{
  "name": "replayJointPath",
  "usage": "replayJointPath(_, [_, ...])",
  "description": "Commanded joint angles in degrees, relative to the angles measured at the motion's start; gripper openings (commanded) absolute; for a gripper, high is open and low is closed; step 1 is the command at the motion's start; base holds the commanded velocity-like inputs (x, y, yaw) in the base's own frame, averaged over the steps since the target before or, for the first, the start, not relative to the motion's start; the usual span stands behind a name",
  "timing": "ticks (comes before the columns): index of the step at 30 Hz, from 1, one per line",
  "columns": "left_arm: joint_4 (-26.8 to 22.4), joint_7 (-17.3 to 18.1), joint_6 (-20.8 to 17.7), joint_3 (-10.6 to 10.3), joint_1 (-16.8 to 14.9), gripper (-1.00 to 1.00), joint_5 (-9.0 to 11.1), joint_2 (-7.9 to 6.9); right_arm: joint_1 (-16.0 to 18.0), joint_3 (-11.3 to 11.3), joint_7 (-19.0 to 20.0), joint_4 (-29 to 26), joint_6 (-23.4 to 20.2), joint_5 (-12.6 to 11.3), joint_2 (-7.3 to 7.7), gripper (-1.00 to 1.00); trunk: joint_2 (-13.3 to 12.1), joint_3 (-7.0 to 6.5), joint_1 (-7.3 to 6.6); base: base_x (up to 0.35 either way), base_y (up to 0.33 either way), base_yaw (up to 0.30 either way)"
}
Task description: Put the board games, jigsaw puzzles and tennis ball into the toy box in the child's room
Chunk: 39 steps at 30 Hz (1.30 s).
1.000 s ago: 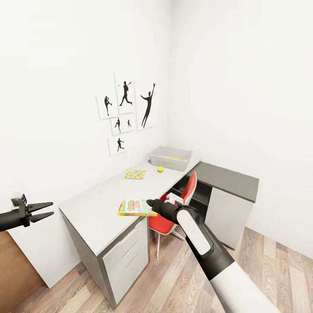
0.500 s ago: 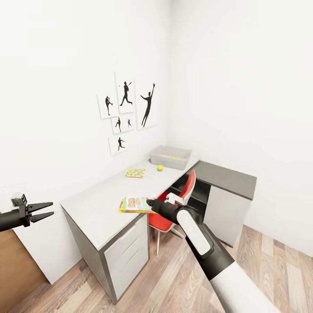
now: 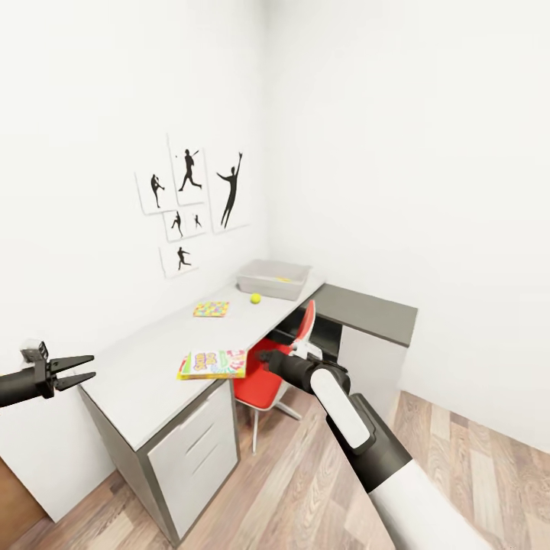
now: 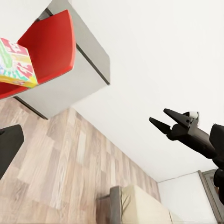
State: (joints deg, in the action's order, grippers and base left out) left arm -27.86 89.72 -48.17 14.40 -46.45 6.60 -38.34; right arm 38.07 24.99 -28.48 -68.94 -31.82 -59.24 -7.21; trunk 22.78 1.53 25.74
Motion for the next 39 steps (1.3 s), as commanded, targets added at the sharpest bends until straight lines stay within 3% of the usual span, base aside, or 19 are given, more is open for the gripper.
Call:
replayJointPath(1, [0.0, 0.3, -0.6, 0.0, 0.0, 1.0, -0.1, -0.01, 0.1, 0.1, -0.5, -0.1, 0.0, -0.6, 0.01, 1.0, 0.1, 0.06, 0.04, -0.001, -0.292, -0.17])
replayJointPath(16, [0.0, 0.3, -0.5, 0.0, -0.1, 1.0, -0.1, 0.09, 0.1, 0.1, -0.5, 0.0, 0.0, -0.6, 0.01, 1.0, 0.1, -0.51, 0.04, 0.0, -0.078, -0.085])
replayJointPath(22, [0.0, 0.3, 1.4, 0.0, -0.1, 1.0, -0.1, 0.16, 0.1, 0.1, -0.5, 0.0, 0.5, -0.5, 0.01, 1.0, 0.1, -0.51, 0.04, 0.0, -0.001, -0.001])
replayJointPath(39, [-0.3, 0.3, 2.7, -0.1, 0.0, 1.0, -0.5, 1.42, 0.1, -0.2, -0.2, 0.3, 2.4, -0.5, 0.23, 1.0, 0.1, -0.51, 0.04, 0.0, 0.0, 0.0])
